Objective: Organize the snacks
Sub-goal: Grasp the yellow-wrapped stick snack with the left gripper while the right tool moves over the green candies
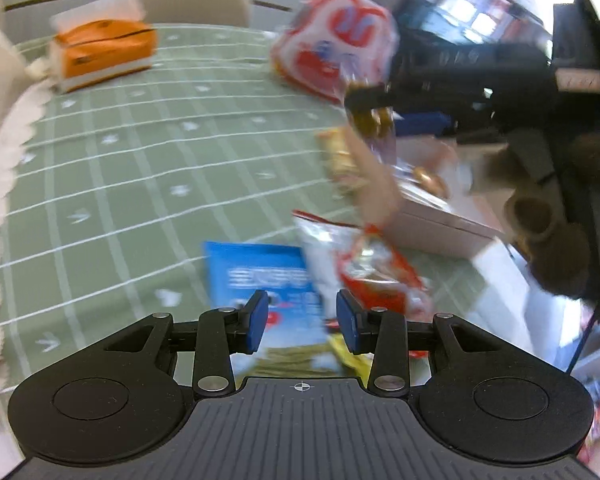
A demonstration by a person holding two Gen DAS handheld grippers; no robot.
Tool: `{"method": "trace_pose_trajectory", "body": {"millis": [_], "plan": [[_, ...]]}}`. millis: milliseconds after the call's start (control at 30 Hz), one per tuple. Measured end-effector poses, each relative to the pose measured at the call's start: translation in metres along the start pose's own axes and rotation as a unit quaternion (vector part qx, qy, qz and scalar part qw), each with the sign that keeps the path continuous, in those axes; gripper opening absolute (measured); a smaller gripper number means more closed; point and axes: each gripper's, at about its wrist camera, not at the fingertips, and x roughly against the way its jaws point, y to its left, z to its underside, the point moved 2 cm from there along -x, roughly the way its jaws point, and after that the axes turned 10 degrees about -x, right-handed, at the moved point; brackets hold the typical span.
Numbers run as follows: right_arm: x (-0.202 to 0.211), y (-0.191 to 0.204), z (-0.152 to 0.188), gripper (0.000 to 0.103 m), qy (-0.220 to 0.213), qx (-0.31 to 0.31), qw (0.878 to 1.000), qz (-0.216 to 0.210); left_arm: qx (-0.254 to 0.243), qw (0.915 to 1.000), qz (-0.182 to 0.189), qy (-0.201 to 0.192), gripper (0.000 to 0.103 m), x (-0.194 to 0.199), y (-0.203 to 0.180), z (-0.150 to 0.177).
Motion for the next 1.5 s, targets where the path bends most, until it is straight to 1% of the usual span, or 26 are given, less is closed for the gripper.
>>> {"method": "trace_pose_trajectory", "body": {"millis": [100, 167, 300, 400, 500, 567, 633, 700, 733, 800, 833, 900, 967, 1067, 1100, 1133, 1167, 1233, 1300, 1367, 1500], "plan": [[0.027, -0.012, 0.015, 0.056, 0.007, 0.010, 1.000, 0.027, -0.012, 0.9998, 0.013, 0.008, 0.042, -0.011, -0.015, -0.001], [0.040, -0.027, 0.034, 0.056, 0.023, 0.015, 0.998, 0.053, -0.009, 0.9997, 0.017, 0.011, 0.042, -0.017, -0.019, -0.006], [0.049, -0.067, 0.076, 0.057, 0.056, 0.008, 0.993, 0.107, 0.002, 0.9998, 0.019, 0.000, 0.042, -0.029, -0.023, -0.023], [0.053, -0.099, 0.101, 0.059, 0.077, -0.026, 0.990, 0.119, 0.006, 0.9997, 0.023, 0.000, 0.042, -0.042, -0.028, -0.035], [0.060, -0.111, 0.112, 0.062, 0.063, -0.037, 0.989, 0.130, 0.013, 0.9994, 0.033, -0.006, 0.042, -0.057, -0.031, -0.054], [0.066, -0.117, 0.115, 0.062, 0.049, -0.041, 0.990, 0.123, 0.022, 0.9992, 0.028, -0.016, 0.042, -0.070, -0.028, -0.073], [0.073, -0.119, 0.119, 0.063, 0.043, -0.048, 0.992, 0.111, 0.017, 0.9994, 0.024, -0.020, 0.042, -0.087, -0.025, -0.096], [0.075, -0.122, 0.123, 0.063, 0.042, -0.058, 0.991, 0.110, -0.004, 0.9997, 0.020, -0.012, 0.042, -0.110, -0.021, -0.123], [0.077, -0.125, 0.126, 0.063, 0.041, -0.063, 0.991, 0.112, -0.014, 0.9998, 0.011, -0.006, 0.042, -0.122, -0.019, -0.134], [0.080, -0.132, 0.130, 0.063, 0.040, -0.071, 0.990, 0.115, -0.032, 0.9993, -0.003, 0.019, 0.042, -0.150, -0.014, -0.154], [0.082, -0.135, 0.132, 0.063, 0.041, -0.073, 0.990, 0.115, -0.031, 0.9990, -0.005, 0.031, 0.042, -0.164, -0.010, -0.161], [0.086, -0.140, 0.139, 0.063, 0.043, -0.068, 0.990, 0.119, -0.021, 0.9985, 0.012, 0.049, 0.042, -0.185, -0.005, -0.168], [0.092, -0.141, 0.146, 0.063, 0.043, -0.053, 0.989, 0.131, -0.019, 0.9974, 0.026, 0.065, 0.042, -0.205, -0.004, -0.169], [0.096, -0.146, 0.152, 0.063, 0.041, -0.042, 0.987, 0.153, -0.030, 0.9961, 0.025, 0.079, 0.041, -0.225, -0.008, -0.168], [0.097, -0.149, 0.153, 0.063, 0.041, -0.046, 0.986, 0.156, -0.032, 0.9960, 0.021, 0.080, 0.037, -0.229, -0.008, -0.168], [0.097, -0.151, 0.153, 0.063, 0.042, -0.052, 0.986, 0.156, -0.031, 0.9962, 0.019, 0.079, 0.036, -0.232, -0.009, -0.167], [0.097, -0.154, 0.154, 0.063, 0.043, -0.060, 0.985, 0.155, -0.023, 0.9968, 0.024, 0.073, 0.035, -0.233, -0.007, -0.167], [0.094, -0.157, 0.155, 0.063, 0.044, -0.071, 0.984, 0.157, -0.005, 0.9970, 0.026, 0.072, 0.033, -0.232, -0.004, -0.166], [0.091, -0.155, 0.155, 0.063, 0.044, -0.071, 0.984, 0.157, 0.009, 0.9971, 0.025, 0.071, 0.032, -0.227, 0.000, -0.162], [0.090, -0.148, 0.154, 0.063, 0.042, -0.063, 0.986, 0.148, 0.002, 0.9979, 0.020, 0.062, 0.032, -0.212, 0.002, -0.155], [0.083, -0.117, 0.152, 0.063, 0.045, -0.019, 0.994, 0.103, 0.019, 0.9981, 0.035, 0.048, 0.032, -0.169, 0.010, -0.131]]}}
